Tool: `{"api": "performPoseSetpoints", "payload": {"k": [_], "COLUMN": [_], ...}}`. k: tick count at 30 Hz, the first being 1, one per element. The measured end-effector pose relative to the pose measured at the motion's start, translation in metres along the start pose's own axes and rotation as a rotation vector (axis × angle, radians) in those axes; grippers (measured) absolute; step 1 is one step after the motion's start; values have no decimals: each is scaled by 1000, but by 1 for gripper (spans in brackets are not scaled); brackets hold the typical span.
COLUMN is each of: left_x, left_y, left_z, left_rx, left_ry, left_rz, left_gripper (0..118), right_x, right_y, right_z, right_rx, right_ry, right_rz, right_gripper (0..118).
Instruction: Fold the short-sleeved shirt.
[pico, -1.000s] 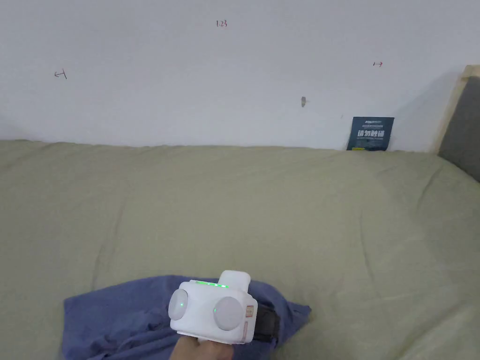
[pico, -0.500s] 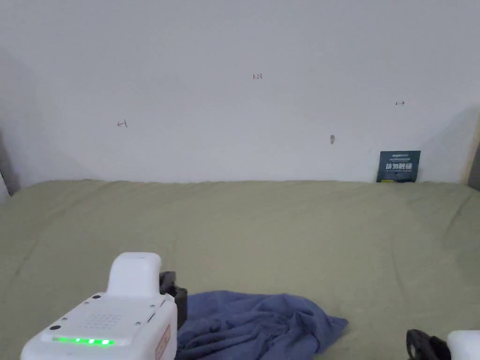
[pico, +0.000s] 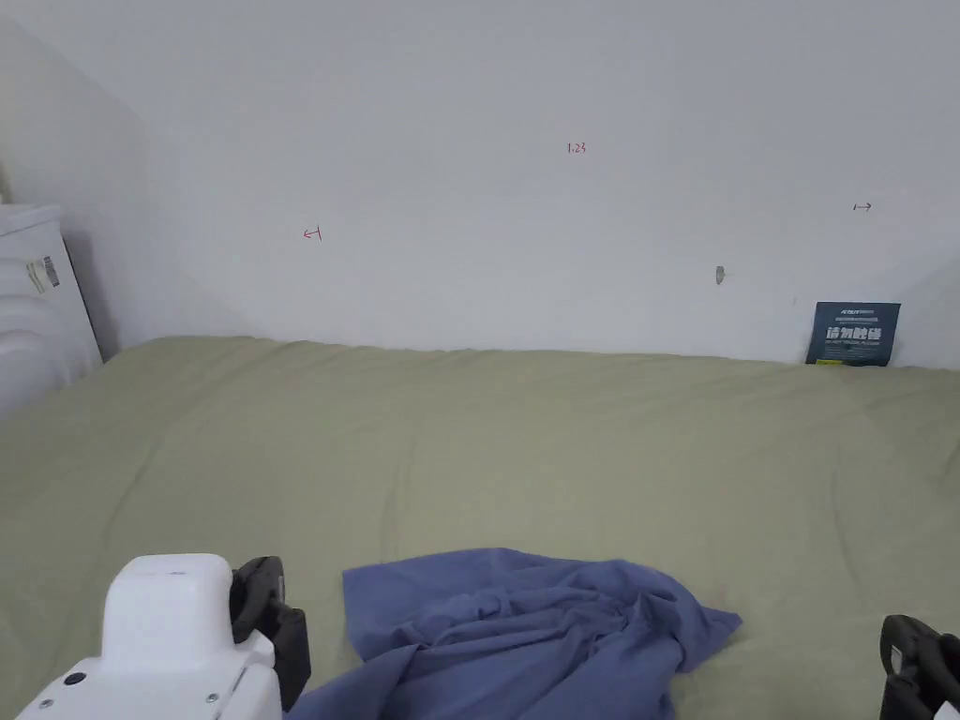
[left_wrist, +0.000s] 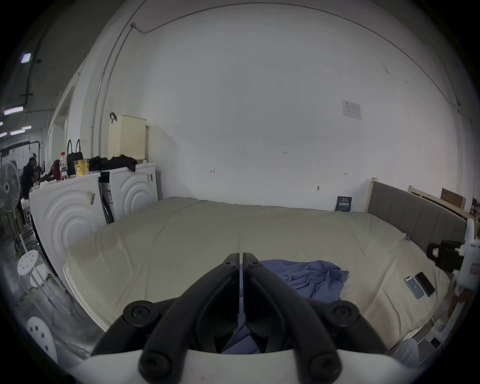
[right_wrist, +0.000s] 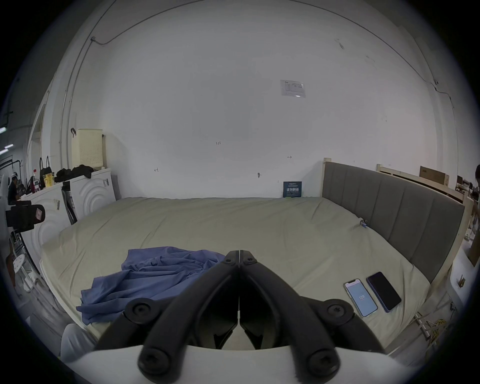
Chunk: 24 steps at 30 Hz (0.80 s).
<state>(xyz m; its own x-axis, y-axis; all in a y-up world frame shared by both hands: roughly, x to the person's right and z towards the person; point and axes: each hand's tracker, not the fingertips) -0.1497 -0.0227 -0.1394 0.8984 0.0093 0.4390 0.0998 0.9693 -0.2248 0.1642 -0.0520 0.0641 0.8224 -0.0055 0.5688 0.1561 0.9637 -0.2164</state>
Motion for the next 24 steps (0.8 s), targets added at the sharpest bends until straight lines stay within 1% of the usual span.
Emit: {"api": "performPoseSetpoints", "payload": {"k": [7,11,13,17,18,20,24], "left_x": [-2,-18,-34,-66,-75,-93,-118], "left_y": [-8,-14,-21,-38,-42,-49,-67], "left_z": [1,-3,-8,-23,-28,-42,-76], "left_rx": [-19,-56,-107,-198,-225,-294,-428], "left_ry": [-2,19,23,94,104,78,64], "left_rz": [-15,1,34,38,58,98,106], "left_gripper": [0,0,0,0,0,0,0], "right_x": [-6,-9,-12,-21,-24,-29,-40], "right_y": [0,-5,-11,-22,-24,-28,-36], "right_z": [1,-4,-6,-12,-16,-22,-36], "right_rx": [-2,-19,-33,-67,-83,-103,-137], "right_ry": [13,26,41,70,80,92,117], "right_rz": [16,15,10,20,23,30,23], "right_gripper": [0,0,0,0,0,0,0]}}
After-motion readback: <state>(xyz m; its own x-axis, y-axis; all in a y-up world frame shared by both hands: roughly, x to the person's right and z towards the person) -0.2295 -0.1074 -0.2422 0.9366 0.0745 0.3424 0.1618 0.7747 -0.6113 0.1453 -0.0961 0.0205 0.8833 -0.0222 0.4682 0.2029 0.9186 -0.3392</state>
